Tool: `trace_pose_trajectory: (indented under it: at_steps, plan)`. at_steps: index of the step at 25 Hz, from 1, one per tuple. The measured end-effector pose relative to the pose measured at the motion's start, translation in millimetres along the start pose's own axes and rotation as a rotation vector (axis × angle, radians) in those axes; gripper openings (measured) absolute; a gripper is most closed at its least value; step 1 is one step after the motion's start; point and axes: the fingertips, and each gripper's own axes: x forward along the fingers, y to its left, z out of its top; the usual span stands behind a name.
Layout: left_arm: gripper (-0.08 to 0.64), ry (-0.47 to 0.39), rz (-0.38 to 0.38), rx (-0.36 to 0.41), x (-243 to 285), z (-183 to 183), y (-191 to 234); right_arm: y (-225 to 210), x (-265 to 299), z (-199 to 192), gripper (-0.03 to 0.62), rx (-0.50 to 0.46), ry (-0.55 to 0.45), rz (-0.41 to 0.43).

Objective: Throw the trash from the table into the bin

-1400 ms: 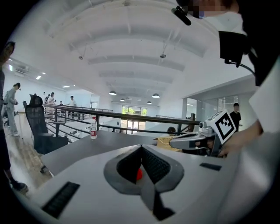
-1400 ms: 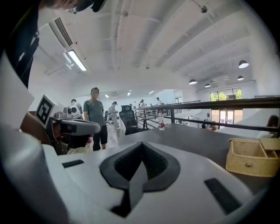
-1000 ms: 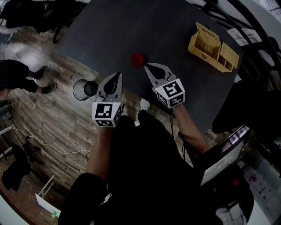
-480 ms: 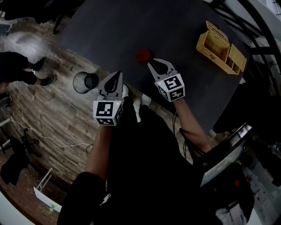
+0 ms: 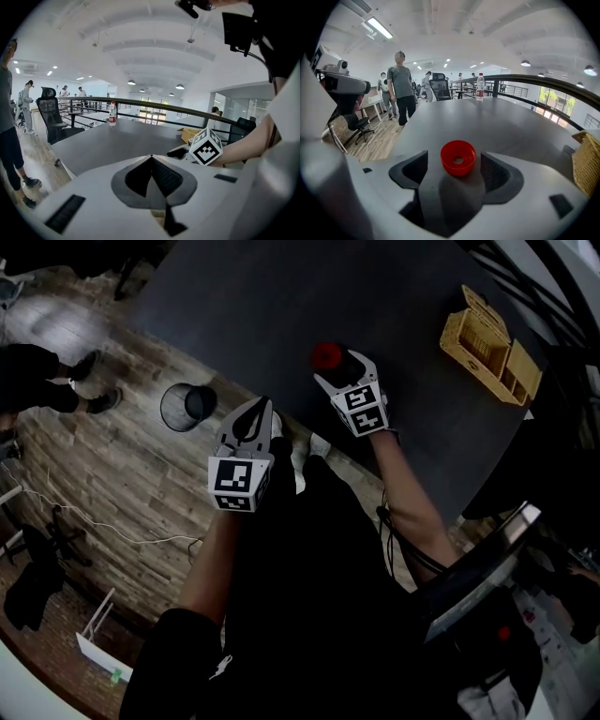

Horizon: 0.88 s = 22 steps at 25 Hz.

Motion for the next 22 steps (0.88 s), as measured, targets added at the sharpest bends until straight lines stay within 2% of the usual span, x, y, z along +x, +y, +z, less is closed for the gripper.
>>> trace_pose_trajectory:
  at_steps: [13, 14, 22]
  plan:
    - [0.009, 0.011, 0.022, 0.001, 5, 3, 28, -8, 34, -4, 0.335, -0.037, 0.065, -0.002]
    - [0.009, 0.009, 0.025, 0.003, 4, 5, 29, -7, 35, -3, 0.307, -0.036, 0.066, 0.004]
    - [0.009, -0.02, 0.049, 0.016, -2, 17, 14, -1, 8, 14, 0.302, -0.045, 0.001, 0.033]
